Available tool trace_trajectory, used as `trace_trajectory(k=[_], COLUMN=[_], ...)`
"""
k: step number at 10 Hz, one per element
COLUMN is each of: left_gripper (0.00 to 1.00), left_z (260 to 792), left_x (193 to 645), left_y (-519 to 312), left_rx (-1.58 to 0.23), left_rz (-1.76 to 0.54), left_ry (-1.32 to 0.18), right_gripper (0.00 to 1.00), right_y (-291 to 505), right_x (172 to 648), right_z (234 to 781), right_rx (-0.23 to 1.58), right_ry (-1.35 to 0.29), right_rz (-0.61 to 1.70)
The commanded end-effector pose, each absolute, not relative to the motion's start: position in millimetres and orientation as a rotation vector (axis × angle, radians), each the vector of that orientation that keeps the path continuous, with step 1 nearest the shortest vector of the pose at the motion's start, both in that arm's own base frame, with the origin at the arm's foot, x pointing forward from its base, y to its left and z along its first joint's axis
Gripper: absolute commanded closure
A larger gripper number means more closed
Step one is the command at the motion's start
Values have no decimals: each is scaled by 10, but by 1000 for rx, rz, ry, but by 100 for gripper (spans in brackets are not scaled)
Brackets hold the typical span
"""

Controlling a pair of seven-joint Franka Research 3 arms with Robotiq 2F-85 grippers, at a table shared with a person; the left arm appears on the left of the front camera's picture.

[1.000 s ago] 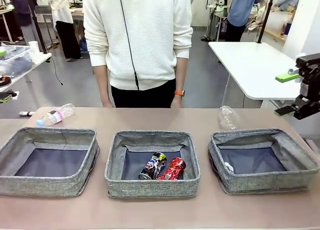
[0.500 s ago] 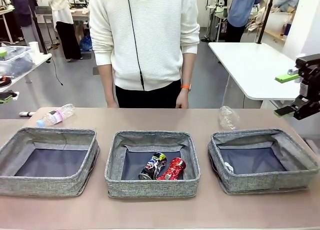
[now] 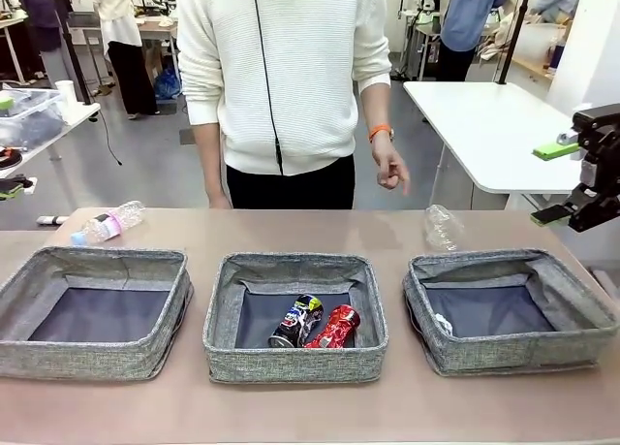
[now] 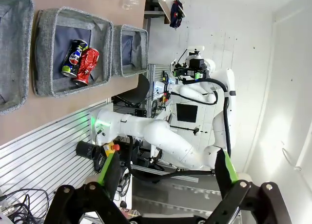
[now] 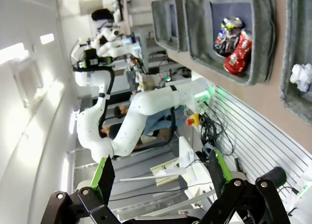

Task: Sort the waste into the appropriate baskets.
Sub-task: Pick up the waste item pointed out by the person.

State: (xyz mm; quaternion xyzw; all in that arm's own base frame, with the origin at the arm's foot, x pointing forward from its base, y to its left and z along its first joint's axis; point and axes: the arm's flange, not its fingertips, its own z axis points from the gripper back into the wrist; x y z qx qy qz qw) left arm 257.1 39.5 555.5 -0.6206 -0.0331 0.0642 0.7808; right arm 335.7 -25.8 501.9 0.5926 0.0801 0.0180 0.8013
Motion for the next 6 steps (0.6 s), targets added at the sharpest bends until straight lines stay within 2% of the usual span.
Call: trace_trajectory(k=[1,5,6], left_gripper=[0,0,0], left_z=[5570,5570,5570], left_x=[2559,2559,2559], left_y=[373,373,373], left_rx=[-1359,-1359,-1359], left_rz=[128,128,128], left_ry=[-79,-79,-79], right_gripper=[0,0,0], right_y=[-266,-258,-156], right_x=[3349,3357,3497], right_z=[5036,5019,4971], right_rx=[1269,1271,601], right_ry=[171,172,24], right_rz=[60,39,-392])
